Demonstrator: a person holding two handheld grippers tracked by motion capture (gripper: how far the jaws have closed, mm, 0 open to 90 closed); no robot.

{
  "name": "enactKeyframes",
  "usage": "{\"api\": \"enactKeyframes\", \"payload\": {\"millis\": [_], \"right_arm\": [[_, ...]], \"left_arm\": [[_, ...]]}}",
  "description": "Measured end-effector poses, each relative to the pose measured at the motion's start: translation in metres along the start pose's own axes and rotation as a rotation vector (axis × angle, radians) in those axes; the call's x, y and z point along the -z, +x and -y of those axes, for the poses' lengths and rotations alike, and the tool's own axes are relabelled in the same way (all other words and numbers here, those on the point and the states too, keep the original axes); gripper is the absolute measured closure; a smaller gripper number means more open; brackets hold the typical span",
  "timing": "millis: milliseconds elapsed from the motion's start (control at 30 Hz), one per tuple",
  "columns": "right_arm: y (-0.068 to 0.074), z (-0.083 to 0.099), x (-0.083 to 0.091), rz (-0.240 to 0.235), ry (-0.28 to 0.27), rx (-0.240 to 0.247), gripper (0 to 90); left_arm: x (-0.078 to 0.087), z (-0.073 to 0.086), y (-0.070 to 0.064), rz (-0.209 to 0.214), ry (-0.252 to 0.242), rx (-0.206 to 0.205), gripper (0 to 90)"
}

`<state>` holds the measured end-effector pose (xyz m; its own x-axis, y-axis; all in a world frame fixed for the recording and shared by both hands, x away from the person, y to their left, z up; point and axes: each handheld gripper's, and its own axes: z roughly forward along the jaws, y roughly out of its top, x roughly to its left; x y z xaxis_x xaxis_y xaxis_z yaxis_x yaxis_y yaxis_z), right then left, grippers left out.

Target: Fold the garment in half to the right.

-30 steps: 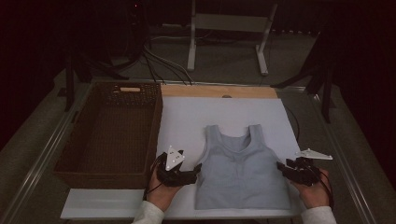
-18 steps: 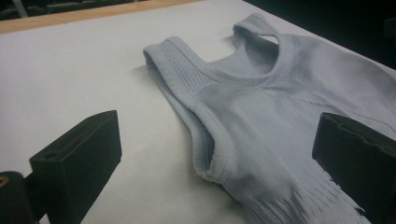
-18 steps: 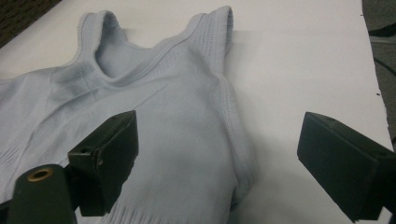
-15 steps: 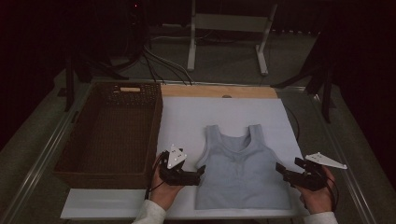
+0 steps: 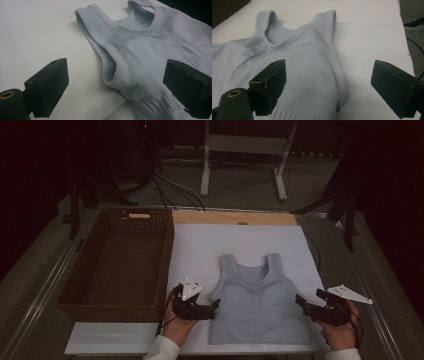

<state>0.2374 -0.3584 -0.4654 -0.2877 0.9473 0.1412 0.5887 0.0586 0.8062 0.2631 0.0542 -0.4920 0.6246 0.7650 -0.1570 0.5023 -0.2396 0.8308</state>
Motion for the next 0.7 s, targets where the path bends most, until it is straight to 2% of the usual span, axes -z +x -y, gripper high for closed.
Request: {"api": "enactKeyframes", "payload": {"millis": [200, 233, 500, 700], "right_arm": [[0.000, 0.000, 0.002, 0.001, -0.009, -0.004, 13.3], [0.000, 0.000, 0.002, 0.003, -0.008, -0.002, 13.3], [0.000, 0.000, 0.004, 0.008, -0.018, -0.001, 13.4], [-0.001, 0.000, 0.005, 0.012, -0.020, -0.002, 13.6]], "left_arm": [[-0.005, 0.006, -0.004, 0.008, 0.025, 0.000, 10.0], [-0.006, 0.008, -0.006, 0.011, 0.041, -0.007, 11.4], [-0.008, 0.011, -0.012, 0.023, 0.056, -0.025, 15.7], [-0.008, 0.016, -0.016, 0.037, 0.077, -0.015, 15.9]]}}
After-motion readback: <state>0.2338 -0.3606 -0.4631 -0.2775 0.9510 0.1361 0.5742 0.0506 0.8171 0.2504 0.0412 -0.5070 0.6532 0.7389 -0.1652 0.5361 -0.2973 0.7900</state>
